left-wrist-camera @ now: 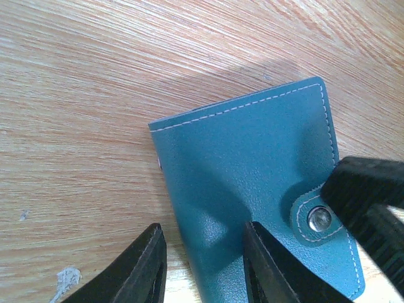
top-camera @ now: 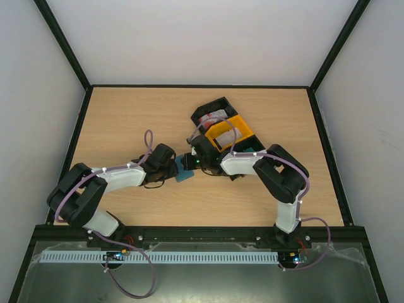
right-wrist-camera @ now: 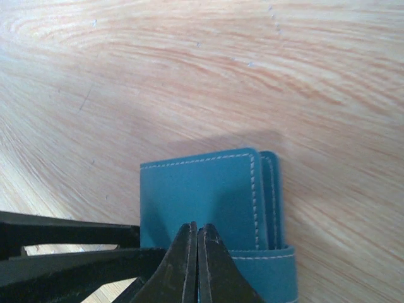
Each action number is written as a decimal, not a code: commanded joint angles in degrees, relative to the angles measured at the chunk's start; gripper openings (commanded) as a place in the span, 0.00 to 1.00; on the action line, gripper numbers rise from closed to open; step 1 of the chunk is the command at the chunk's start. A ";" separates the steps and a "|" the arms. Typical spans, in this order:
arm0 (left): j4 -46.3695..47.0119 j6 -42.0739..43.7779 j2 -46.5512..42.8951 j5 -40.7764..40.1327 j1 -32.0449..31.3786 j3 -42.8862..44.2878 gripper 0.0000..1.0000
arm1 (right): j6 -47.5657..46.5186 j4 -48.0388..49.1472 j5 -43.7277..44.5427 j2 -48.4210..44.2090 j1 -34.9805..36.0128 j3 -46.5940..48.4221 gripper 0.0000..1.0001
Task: Put the credit cards into the card holder
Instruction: Close the card holder at the center of the board.
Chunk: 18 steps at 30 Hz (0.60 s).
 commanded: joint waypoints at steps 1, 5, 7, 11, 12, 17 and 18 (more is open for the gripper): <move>-4.73 -0.08 2.05 -0.87 -0.09 -0.54 0.35 | 2.17 -0.85 0.27 -2.27 -1.02 -0.15 0.02; -4.77 0.01 2.14 -0.79 -0.16 -0.40 0.35 | 2.23 -0.67 -1.05 -0.89 -1.16 0.01 0.02; -4.81 0.01 2.14 -0.79 -0.14 -0.39 0.35 | 2.03 -0.40 -2.23 -0.33 -1.15 0.01 0.02; -4.90 0.09 2.05 -0.79 -0.11 -0.35 0.35 | 0.36 0.25 -4.90 -0.48 -1.18 -0.78 0.02; -4.90 0.09 2.09 -0.79 -0.09 -0.37 0.35 | -0.64 0.33 -4.78 -0.76 -1.14 -1.18 0.02; -4.98 0.13 1.99 -0.79 -0.10 -0.14 0.35 | -3.54 -1.85 -1.93 -2.14 -1.12 -1.49 0.03; -4.99 0.12 1.96 -0.79 -0.11 -0.20 0.35 | -3.96 -2.12 -1.23 -2.56 -1.17 -1.55 0.03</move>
